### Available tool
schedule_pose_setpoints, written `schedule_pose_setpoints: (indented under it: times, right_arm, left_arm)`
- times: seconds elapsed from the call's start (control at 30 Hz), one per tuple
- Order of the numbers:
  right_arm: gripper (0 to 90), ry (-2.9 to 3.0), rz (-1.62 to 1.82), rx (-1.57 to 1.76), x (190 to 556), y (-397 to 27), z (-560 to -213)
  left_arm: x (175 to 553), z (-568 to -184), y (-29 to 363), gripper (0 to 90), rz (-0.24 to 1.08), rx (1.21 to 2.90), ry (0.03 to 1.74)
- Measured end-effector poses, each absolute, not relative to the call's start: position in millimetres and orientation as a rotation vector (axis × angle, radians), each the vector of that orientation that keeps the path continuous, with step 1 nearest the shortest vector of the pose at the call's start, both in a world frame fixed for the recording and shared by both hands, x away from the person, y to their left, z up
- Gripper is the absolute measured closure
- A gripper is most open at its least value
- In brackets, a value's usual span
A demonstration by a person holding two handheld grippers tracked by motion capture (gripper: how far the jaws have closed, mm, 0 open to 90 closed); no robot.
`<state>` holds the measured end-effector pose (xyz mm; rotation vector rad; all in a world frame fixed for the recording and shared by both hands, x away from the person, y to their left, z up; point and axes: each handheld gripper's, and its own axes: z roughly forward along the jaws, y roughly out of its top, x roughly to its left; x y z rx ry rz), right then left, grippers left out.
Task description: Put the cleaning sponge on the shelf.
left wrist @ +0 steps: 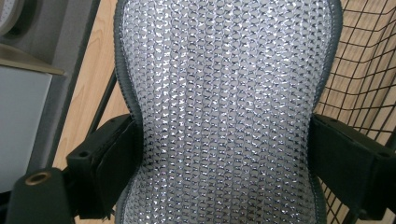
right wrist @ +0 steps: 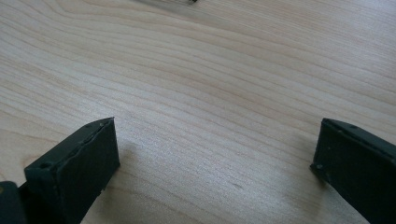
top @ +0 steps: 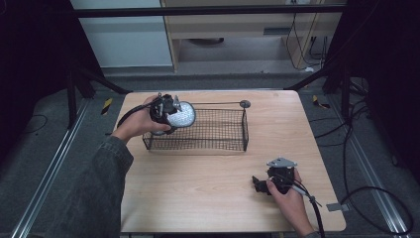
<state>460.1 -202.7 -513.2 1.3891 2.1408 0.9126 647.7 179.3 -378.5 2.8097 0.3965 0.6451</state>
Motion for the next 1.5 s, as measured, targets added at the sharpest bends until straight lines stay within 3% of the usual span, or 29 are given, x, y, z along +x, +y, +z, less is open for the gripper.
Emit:
schedule_pose_setpoints:
  times: [1.07, 1.5]
  right_arm:
    - [0.4, 2.141, 0.912, 1.389, 460.1, -202.7, -513.2]
    - [0.4, 2.141, 0.913, 1.387, 460.2, -202.9, -513.3]
  left_arm:
    - [651.2, -388.5, 186.9, 9.3, 0.584, 2.831, 0.417]
    - [651.4, -389.8, 184.5, 6.0, 0.524, 2.760, 0.480]
